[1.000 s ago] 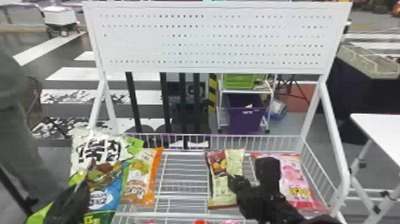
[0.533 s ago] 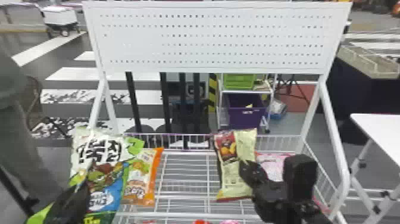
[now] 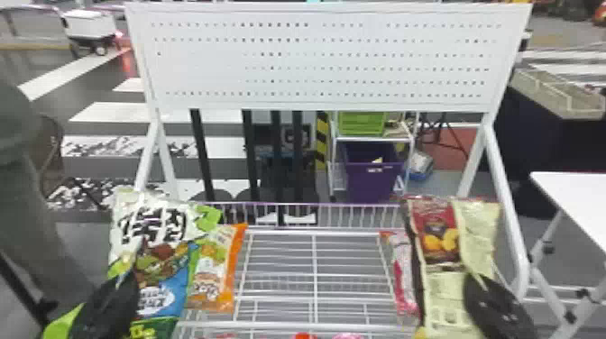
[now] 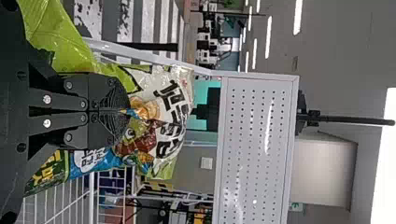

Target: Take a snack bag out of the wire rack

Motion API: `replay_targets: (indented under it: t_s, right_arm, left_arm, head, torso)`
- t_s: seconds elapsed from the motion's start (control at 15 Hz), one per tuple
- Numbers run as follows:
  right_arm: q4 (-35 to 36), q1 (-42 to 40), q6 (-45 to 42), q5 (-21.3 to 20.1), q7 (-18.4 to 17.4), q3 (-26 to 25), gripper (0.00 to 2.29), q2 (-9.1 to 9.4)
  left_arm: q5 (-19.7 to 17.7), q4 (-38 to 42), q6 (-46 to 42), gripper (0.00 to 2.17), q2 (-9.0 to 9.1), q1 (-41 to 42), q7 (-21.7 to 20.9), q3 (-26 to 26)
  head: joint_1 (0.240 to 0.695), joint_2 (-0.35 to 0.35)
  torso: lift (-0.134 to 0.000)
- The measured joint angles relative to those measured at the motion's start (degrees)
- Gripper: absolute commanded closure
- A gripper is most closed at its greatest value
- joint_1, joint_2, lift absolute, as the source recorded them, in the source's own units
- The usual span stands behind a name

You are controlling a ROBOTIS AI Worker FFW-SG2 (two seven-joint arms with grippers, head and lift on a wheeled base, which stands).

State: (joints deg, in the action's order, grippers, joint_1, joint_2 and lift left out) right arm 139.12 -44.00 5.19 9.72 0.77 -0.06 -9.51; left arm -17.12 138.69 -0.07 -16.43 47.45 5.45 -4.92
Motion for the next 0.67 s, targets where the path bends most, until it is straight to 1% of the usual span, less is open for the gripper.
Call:
replay_targets:
  t_s: [0.13, 0.27, 0.47, 0.67]
  right_arm:
    - [1.67, -5.51, -4.95, -1.36, 0.52, -1.96, 2.19, 1.25]
    - [2.27, -8.95, -7.55, -2.61, 0.47, -2.75, 2.19, 1.85]
    - [2.42, -10.49, -8.43, -2.85, 0.46, -3.16, 2.19, 2.61]
    - [3.27, -10.81, -8.9, -2.86, 0.46, -3.18, 2.19, 2.91]
  left_arm:
    - [-0.02, -0.01, 0.02, 2.11, 0.0, -0.13, 0.0, 0.01]
    - [-0.02, -0.01, 0.03, 2.11, 0.04, -0.16, 0.0, 0.04]
    - [-0.02, -0.01, 0.03, 2.11, 0.03, -0.23, 0.0, 0.01]
    - [-0.02, 0.0, 0.03, 2.11, 0.09, -0.1, -0.09, 0.08]
  head:
    - [0.499, 0.0]
    - [0.499, 0.0]
    - [0.499, 0.0]
    - [0.499, 0.0]
  torso:
    - [0.0]
    - [0.0]
    - [0.0]
    - [0.0]
